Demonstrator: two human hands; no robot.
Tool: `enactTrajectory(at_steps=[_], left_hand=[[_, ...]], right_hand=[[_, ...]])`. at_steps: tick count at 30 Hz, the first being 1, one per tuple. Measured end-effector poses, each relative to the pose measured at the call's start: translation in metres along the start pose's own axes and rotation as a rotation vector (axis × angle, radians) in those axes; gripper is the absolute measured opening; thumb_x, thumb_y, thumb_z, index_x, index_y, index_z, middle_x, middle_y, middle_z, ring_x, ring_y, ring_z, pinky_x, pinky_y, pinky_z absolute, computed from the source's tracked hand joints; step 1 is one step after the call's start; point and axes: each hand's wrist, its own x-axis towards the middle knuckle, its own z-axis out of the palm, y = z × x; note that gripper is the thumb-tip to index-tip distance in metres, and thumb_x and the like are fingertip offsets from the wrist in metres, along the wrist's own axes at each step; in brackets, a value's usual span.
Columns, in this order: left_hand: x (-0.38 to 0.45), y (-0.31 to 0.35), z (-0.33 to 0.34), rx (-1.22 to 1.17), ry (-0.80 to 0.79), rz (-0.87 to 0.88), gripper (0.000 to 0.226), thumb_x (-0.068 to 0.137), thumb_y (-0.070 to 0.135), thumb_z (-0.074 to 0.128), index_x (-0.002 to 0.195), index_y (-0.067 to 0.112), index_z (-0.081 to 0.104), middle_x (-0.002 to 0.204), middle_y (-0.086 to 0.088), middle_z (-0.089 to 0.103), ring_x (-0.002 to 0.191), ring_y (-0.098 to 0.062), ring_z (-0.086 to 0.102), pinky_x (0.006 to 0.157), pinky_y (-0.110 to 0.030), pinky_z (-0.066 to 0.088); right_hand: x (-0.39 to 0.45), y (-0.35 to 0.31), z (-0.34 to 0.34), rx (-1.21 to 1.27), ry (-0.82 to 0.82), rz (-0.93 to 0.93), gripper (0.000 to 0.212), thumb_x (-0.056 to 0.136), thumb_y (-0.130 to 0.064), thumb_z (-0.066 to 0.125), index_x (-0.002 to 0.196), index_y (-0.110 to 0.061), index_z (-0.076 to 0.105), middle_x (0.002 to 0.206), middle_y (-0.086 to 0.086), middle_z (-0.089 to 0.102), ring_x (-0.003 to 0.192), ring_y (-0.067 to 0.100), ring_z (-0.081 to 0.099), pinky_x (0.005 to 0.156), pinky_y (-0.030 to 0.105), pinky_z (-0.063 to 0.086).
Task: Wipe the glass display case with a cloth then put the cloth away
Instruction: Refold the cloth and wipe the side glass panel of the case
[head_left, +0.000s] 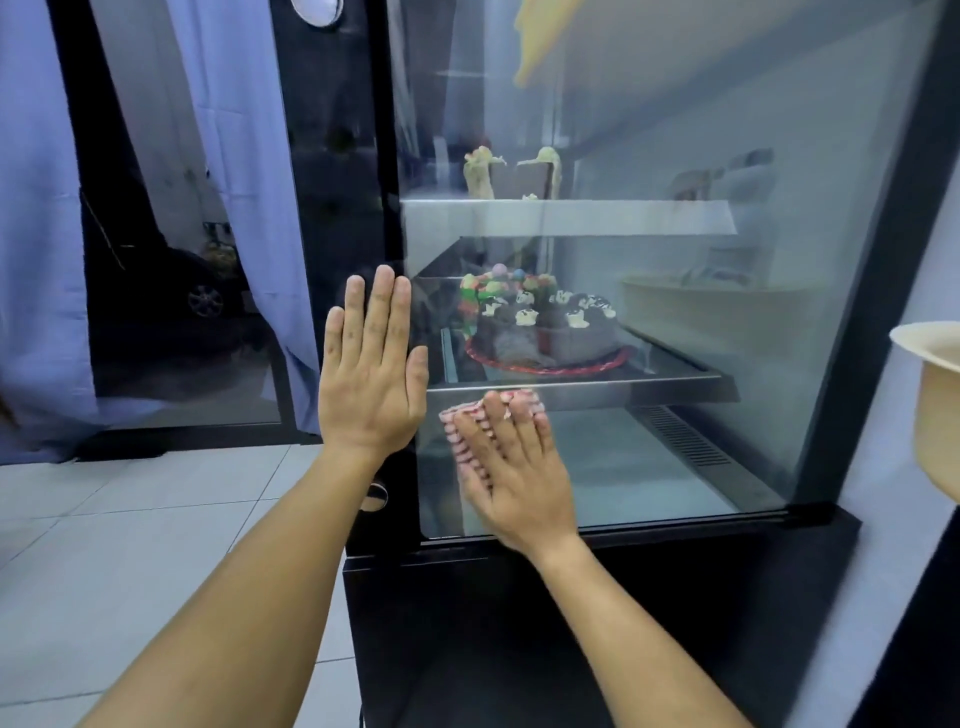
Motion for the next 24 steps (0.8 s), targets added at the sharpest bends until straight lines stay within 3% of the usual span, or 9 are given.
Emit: enactTrajectory(at_steps=[3, 5, 7, 9, 12, 14, 16, 20, 24], left_hand=[[-0.003, 0.0, 0.001, -0.008, 0.009, -0.001, 0.065, 0.108, 0.035, 0.025, 0.167, 0.011, 0.008, 0.174, -0.006, 0.0, 0.161, -0.027, -0.004, 0.131, -0.046, 0.003], [-0.003, 0.001, 0.002, -0.002, 0.023, 0.0, 0.065, 0.109, 0.035, 0.026, 0.167, 0.012, 0.008, 0.174, -0.005, 0.0, 0.161, -0.027, -0.003, 0.131, -0.046, 0.003], [-0.003, 0.001, 0.003, 0.0, 0.036, -0.004, 0.064, 0.109, 0.035, 0.027, 0.167, 0.012, 0.009, 0.174, -0.005, 0.001, 0.161, -0.026, -0.003, 0.131, -0.045, 0.002], [-0.003, 0.0, 0.003, -0.003, 0.034, -0.01, 0.064, 0.109, 0.035, 0.027, 0.167, 0.011, 0.01, 0.174, -0.006, 0.003, 0.161, -0.027, -0.002, 0.131, -0.045, 0.002], [-0.003, 0.002, 0.003, 0.001, 0.033, -0.01, 0.065, 0.108, 0.035, 0.025, 0.167, 0.011, 0.011, 0.174, -0.007, 0.004, 0.161, -0.026, -0.003, 0.131, -0.045, 0.001], [-0.003, 0.002, 0.003, 0.0, 0.033, -0.013, 0.065, 0.108, 0.035, 0.025, 0.167, 0.011, 0.01, 0.174, -0.007, 0.004, 0.161, -0.026, -0.004, 0.131, -0.045, 0.001], [-0.003, 0.002, 0.003, 0.002, 0.036, -0.014, 0.065, 0.108, 0.035, 0.025, 0.167, 0.011, 0.01, 0.174, -0.007, 0.003, 0.161, -0.025, -0.005, 0.131, -0.044, 0.0], [-0.003, 0.002, 0.004, 0.009, 0.054, -0.011, 0.065, 0.108, 0.035, 0.025, 0.167, 0.011, 0.01, 0.174, -0.006, 0.003, 0.161, -0.025, -0.005, 0.131, -0.044, 0.0], [-0.003, 0.002, 0.006, 0.012, 0.06, -0.009, 0.064, 0.109, 0.035, 0.024, 0.167, 0.011, 0.011, 0.174, -0.008, 0.005, 0.161, -0.027, -0.003, 0.131, -0.045, 0.001]], right_hand=[[0.003, 0.069, -0.02, -0.062, 0.057, 0.134, 0.071, 0.105, -0.044, 0.038, 0.168, -0.031, 0.007, 0.175, 0.0, -0.007, 0.162, 0.028, -0.002, 0.131, 0.051, 0.006], [-0.024, 0.1, -0.029, -0.031, 0.083, 0.355, 0.067, 0.106, -0.043, 0.03, 0.167, -0.022, 0.014, 0.175, 0.005, -0.003, 0.161, 0.036, -0.001, 0.129, 0.058, 0.009], [-0.058, 0.092, -0.027, 0.005, 0.087, 0.637, 0.069, 0.106, -0.035, 0.029, 0.167, -0.011, 0.01, 0.174, 0.018, 0.001, 0.159, 0.046, 0.002, 0.124, 0.068, 0.015], [-0.08, 0.056, -0.013, 0.004, 0.038, 0.714, 0.072, 0.105, -0.034, 0.031, 0.167, -0.012, 0.001, 0.172, 0.025, 0.001, 0.158, 0.05, 0.002, 0.122, 0.069, 0.016], [-0.066, 0.014, 0.002, 0.024, -0.056, 0.264, 0.075, 0.105, -0.039, 0.037, 0.168, -0.023, 0.0, 0.174, 0.014, -0.007, 0.161, 0.038, -0.001, 0.13, 0.056, 0.004], [-0.029, 0.022, -0.003, 0.001, -0.041, -0.028, 0.072, 0.105, -0.041, 0.041, 0.167, -0.03, 0.006, 0.175, 0.004, -0.008, 0.162, 0.028, -0.001, 0.131, 0.049, 0.004], [0.003, 0.053, -0.017, -0.029, 0.02, -0.054, 0.071, 0.103, -0.042, 0.044, 0.167, -0.033, 0.014, 0.176, 0.0, -0.002, 0.162, 0.025, 0.004, 0.131, 0.048, 0.006], [-0.009, 0.121, -0.037, -0.077, 0.12, 0.291, 0.071, 0.099, -0.039, 0.043, 0.164, -0.02, 0.025, 0.173, 0.011, 0.013, 0.161, 0.035, 0.005, 0.13, 0.055, 0.009], [-0.059, 0.074, -0.016, 0.059, 0.283, 1.042, 0.069, 0.108, -0.035, 0.03, 0.167, -0.023, -0.005, 0.171, 0.026, 0.011, 0.158, 0.048, 0.009, 0.123, 0.066, 0.019]])
